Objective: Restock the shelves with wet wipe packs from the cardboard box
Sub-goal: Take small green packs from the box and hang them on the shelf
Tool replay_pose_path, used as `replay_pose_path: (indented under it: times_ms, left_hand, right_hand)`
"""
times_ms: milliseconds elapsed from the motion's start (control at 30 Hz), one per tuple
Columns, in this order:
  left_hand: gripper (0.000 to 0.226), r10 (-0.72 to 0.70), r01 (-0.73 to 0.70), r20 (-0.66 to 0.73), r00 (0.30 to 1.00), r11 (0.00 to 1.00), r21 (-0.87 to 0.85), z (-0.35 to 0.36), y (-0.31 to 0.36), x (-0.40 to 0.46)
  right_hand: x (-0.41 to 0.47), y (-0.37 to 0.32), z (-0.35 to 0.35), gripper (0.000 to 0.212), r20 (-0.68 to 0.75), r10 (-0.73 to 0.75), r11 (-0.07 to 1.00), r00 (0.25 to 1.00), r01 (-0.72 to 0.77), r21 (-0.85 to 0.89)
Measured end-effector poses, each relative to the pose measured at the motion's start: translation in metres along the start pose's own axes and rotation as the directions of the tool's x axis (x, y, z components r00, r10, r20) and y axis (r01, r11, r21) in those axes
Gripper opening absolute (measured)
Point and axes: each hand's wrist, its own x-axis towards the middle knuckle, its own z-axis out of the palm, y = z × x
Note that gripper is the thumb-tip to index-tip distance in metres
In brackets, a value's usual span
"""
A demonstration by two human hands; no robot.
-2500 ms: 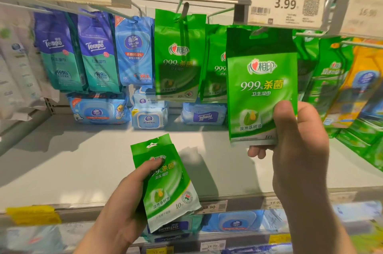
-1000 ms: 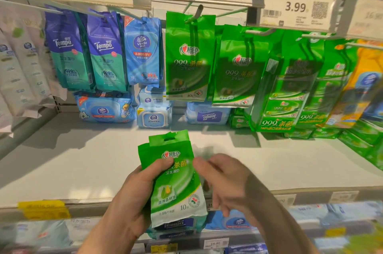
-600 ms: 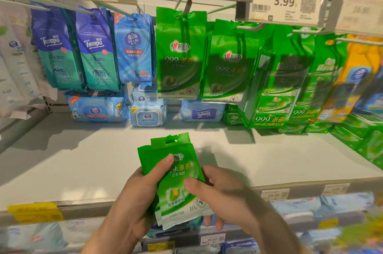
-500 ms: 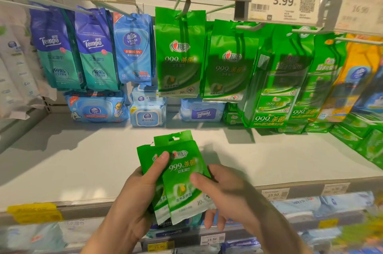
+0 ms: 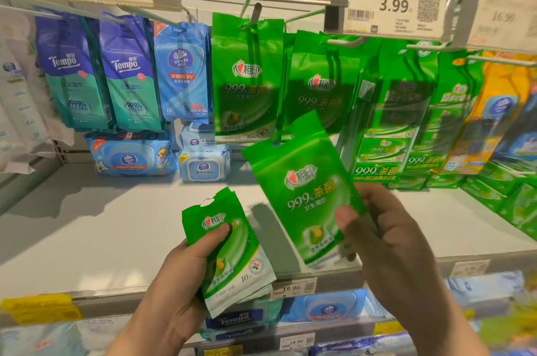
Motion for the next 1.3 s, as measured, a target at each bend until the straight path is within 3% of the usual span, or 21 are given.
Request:
replay_pose_path:
  times_ms: [233,400,600,833,933,1033,1300]
  left_hand:
    - [0.034,0.016,-0.015,-0.01,1.0,1.0,0.02,0.003,0.002,0.0]
    - [0.041,-0.002,0.002,0.006,1.0,1.0,0.027,0.005,0.005,-0.001]
    - [0.039,0.006,-0.008,0.03,1.0,0.998,0.055,0.001,0.006,0.003]
    - [0.029,-0.006,0.008,-0.017,1.0,0.996,0.085,0.008,0.012,-0.002]
    - [0.058,0.06,-0.066,0.047,0.997,0.988,0.136,0.001,0.012,-0.004]
    - [0.024,-0.041,0.041,0.031,0.999,0.999,0.0,0.003,0.009,0.001]
    - [0.022,-0.008,0.008,0.015,1.0,1.0,0.005,-0.002,0.005,-0.001]
  right_hand:
    - [0.015,-0.019,-0.01,0.036,-0.151,-0.151,0.987,0.977,0.158,0.035]
    - [0.023,-0.031,-0.008,0.012,-0.211,-0.155,0.983,0.965,0.172,0.064]
    - [0.035,-0.034,-0.004,0.018,-0.328,-0.082,0.975,0.941,0.144,0.169]
    - [0.037,-0.029,0.0,0.019,-0.276,-0.04,0.97,0.96,0.103,0.218]
    - [0.037,-0.02,0.003,0.026,-0.242,0.015,0.966,0.97,0.048,0.255]
    - [0.035,-0.011,0.008,0.041,-0.214,0.114,0.967,0.97,-0.059,0.248]
    - [0.05,-0.007,0.02,0.023,-0.201,0.182,0.954,0.962,-0.124,0.274]
